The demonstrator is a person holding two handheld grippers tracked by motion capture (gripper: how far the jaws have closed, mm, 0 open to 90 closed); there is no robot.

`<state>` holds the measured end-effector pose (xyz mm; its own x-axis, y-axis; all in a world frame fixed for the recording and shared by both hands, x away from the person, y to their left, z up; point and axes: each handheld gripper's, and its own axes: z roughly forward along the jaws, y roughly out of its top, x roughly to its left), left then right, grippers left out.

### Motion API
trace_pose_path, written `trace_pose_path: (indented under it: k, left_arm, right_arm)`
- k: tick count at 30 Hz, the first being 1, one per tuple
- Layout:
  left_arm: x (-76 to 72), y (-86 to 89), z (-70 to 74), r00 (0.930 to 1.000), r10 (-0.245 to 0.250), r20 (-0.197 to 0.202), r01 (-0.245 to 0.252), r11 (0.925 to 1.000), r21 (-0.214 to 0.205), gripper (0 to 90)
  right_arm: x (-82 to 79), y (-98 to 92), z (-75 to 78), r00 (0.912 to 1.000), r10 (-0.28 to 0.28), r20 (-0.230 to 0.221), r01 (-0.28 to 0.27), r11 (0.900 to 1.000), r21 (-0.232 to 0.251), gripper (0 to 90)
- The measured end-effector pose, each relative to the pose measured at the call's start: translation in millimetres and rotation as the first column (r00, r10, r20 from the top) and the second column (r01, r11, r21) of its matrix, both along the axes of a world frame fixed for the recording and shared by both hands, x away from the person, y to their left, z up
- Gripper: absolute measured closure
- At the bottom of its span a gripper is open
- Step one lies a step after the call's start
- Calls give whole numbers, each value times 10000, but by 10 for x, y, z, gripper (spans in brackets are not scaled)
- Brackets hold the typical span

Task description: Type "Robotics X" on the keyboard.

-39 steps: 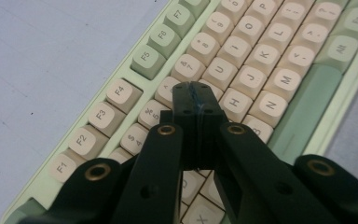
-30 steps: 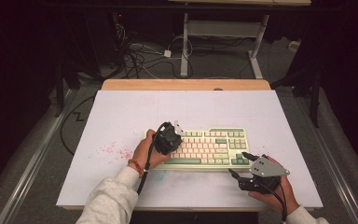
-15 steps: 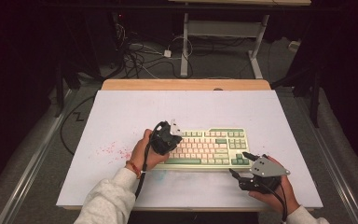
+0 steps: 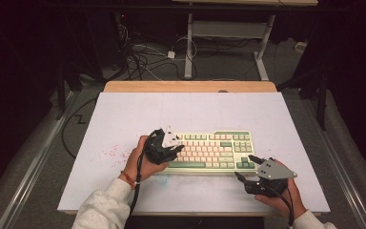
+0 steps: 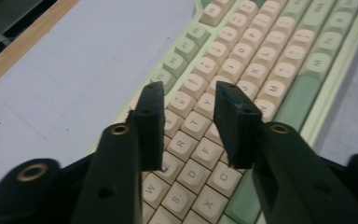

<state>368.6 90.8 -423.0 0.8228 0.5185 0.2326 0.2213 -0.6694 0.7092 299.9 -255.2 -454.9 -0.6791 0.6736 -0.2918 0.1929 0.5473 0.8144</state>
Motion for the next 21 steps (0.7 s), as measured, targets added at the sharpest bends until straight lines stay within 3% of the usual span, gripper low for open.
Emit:
trace_pose_path:
  k: [3,7,9,15,21]
  left_arm:
    - [-51,59,-14,9998,-92,150,94,9999,-127,466]
    - [-118,149,-47,9990,179,405,-171,9997,-200,311]
    - [-150,212,-62,9990,103,425,-79,9985,-544,249]
    - [-251,376,-94,9964,307,790,-246,9967,-778,179]
    - [-377,526,-153,9898,708,1235,-650,9966,-505,167]
  right_arm:
    - [-9,-7,18,10000,19,97,-20,10000,94,305]
    - [-6,-14,27,9999,-33,106,31,9999,142,304]
    - [1,-20,25,10000,-72,57,71,9999,121,302]
    - [19,-29,24,9999,-158,-2,158,9998,115,300]
    - [21,-23,25,9998,-184,-48,184,9998,90,308]
